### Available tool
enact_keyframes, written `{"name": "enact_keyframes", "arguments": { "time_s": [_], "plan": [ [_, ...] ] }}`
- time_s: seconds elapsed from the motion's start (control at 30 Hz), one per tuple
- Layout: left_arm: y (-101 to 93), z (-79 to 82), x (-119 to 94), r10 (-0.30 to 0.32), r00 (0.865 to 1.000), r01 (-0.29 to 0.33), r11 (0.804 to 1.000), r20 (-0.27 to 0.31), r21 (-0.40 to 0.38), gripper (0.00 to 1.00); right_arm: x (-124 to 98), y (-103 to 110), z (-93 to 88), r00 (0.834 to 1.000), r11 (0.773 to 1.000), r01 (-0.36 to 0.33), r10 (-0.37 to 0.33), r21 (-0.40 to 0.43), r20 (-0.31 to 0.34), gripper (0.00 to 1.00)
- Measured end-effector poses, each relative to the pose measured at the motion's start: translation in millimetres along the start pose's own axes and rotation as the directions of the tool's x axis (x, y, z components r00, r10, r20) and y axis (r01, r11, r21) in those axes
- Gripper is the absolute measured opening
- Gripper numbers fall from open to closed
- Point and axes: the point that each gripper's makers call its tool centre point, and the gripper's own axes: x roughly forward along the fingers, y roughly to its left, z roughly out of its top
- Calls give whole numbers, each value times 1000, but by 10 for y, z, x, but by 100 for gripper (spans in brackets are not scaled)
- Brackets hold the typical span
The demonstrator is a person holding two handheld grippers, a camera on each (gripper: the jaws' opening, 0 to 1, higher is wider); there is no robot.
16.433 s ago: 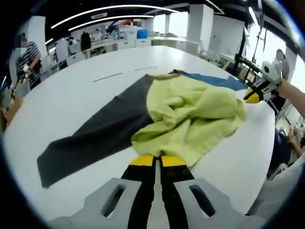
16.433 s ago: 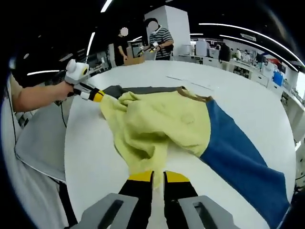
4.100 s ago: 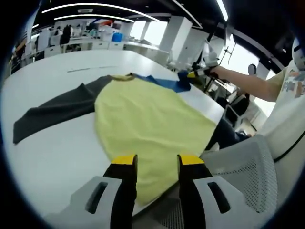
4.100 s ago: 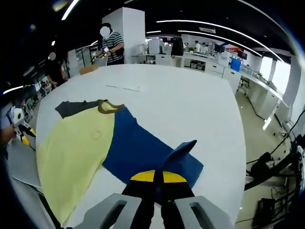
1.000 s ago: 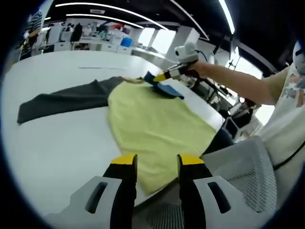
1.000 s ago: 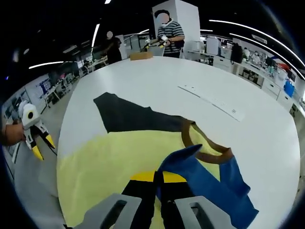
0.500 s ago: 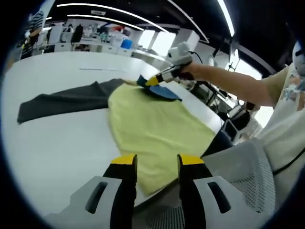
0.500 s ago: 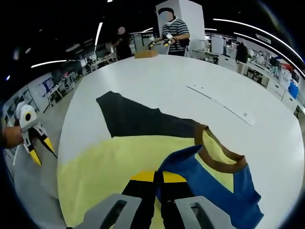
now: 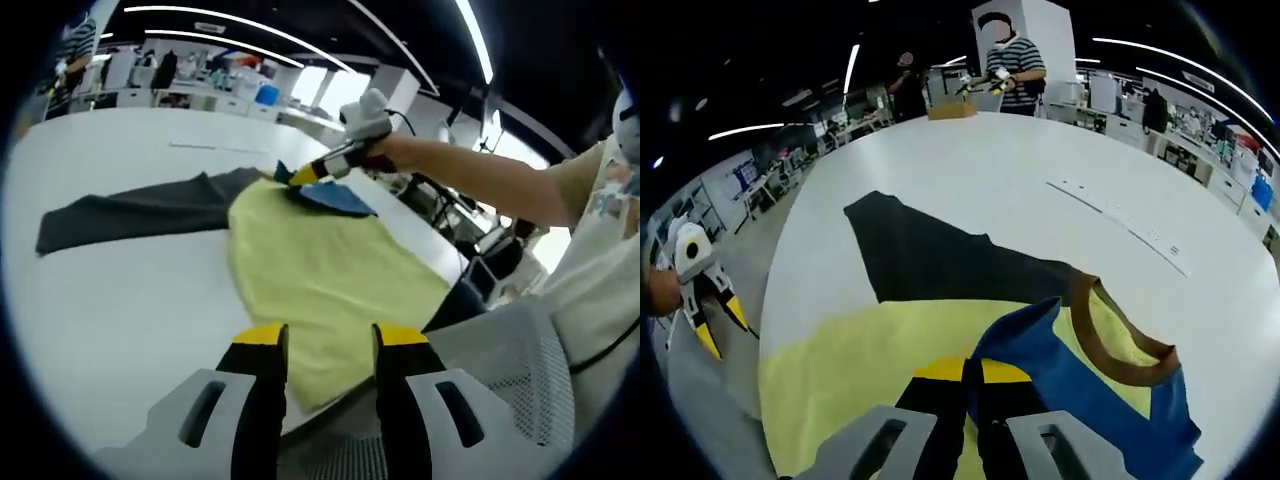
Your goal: Fold the garment on the visible template until the final outline fits inside the template.
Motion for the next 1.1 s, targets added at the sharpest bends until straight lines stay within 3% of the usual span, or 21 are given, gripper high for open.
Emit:
{"name": "enact_keyframes", "arguments": {
  "time_s": [0.53,1.1],
  "plan": [
    [1,-6,-6,2,1000,-2,1000,0,-13,30,216,223,149,999,999,-34,34,-30,-5,0],
    [9,-1,-6,7,1000,-7,1000,7,-17,30,423,387,135,998,996,-54,51,-71,-47,0]
  ]
}}
